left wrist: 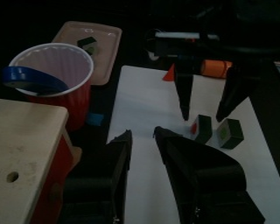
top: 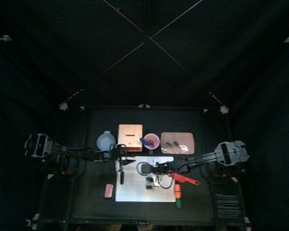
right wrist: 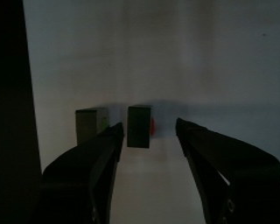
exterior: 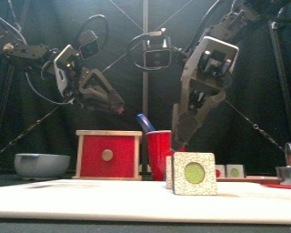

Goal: Place sushi on board then cut the sushi with the knife then place the pieces on the plate
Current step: Place the 4 sushi pieces on the plate

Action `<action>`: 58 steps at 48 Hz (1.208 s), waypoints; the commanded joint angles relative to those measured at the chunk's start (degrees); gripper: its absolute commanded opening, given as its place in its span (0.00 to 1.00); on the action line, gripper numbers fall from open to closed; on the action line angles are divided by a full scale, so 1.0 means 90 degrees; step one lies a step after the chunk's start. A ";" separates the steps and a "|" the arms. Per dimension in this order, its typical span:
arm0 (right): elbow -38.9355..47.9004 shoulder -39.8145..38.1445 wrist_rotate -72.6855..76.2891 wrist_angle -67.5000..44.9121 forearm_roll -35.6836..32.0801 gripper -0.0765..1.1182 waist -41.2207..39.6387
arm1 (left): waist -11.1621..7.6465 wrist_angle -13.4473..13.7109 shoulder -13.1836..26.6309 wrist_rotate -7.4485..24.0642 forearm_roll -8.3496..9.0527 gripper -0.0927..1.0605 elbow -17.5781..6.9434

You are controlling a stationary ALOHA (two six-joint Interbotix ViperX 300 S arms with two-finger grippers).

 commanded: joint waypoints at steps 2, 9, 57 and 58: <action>-0.0205 0.0020 0.0000 -0.0010 0.0029 0.78 0.0059 | 0.0020 -0.0029 -0.0029 0.0000 0.0000 0.69 -0.0098; -0.0273 0.0234 -0.0010 -0.0010 0.0098 0.77 0.0068 | 0.0010 -0.0029 -0.0029 0.0010 0.0000 0.69 -0.0098; 0.2334 -0.3252 0.0010 0.1475 -0.0146 0.53 -0.3428 | 0.0000 -0.0029 -0.0020 0.0020 0.0010 0.69 -0.0078; 0.2373 -0.3301 0.0000 0.1504 -0.0195 0.53 -0.3535 | 0.0000 -0.0029 -0.0029 0.0020 0.0010 0.69 -0.0078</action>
